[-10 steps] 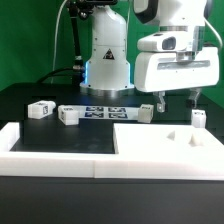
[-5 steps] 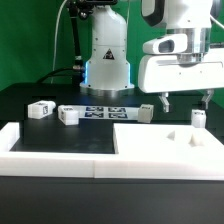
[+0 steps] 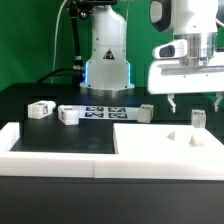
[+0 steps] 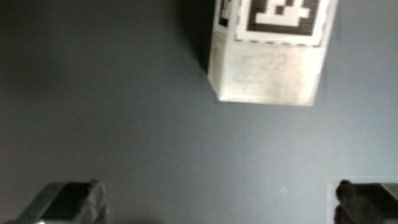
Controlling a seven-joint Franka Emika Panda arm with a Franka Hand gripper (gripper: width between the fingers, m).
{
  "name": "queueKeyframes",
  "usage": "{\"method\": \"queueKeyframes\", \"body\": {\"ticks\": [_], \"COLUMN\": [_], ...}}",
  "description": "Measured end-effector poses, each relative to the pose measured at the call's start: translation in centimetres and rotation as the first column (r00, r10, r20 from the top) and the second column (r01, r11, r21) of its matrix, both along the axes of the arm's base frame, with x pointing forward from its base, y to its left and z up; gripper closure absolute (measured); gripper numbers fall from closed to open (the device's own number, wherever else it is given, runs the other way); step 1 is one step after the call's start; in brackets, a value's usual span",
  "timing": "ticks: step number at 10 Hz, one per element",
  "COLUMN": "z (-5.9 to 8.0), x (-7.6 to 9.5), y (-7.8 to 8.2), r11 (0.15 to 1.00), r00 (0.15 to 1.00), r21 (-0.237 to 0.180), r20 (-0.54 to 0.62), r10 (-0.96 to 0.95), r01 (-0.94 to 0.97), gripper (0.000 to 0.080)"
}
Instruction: Assemble one leg
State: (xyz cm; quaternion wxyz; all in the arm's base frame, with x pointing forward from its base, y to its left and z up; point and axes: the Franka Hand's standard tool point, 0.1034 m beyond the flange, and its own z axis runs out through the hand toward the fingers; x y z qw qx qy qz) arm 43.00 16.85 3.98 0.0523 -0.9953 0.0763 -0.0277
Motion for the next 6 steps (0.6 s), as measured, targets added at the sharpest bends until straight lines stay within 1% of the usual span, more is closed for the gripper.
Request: {"method": "queueKeyframes", "body": {"ticks": [3, 4, 5, 6], "z": [-0.16, -0.25, -0.27, -0.25], "x": [-0.32, -0.63, -0.61, -0.65], "y": [-0.15, -0.09, 0.19, 0.13], "r11": [1.000, 1.000, 0.999, 0.999], "r00": [0.999, 0.995, 0.991, 0.981], "r21": [-0.008, -0.017, -0.020, -0.020], "r20": [-0.037, -0.096, -0.131, -0.194], "r10": [0.015, 0.018, 0.024, 0.029], "r01": [-0.016, -0.019, -0.027, -0.033], "gripper": [0.0150, 0.0150, 0.0150, 0.0150]}}
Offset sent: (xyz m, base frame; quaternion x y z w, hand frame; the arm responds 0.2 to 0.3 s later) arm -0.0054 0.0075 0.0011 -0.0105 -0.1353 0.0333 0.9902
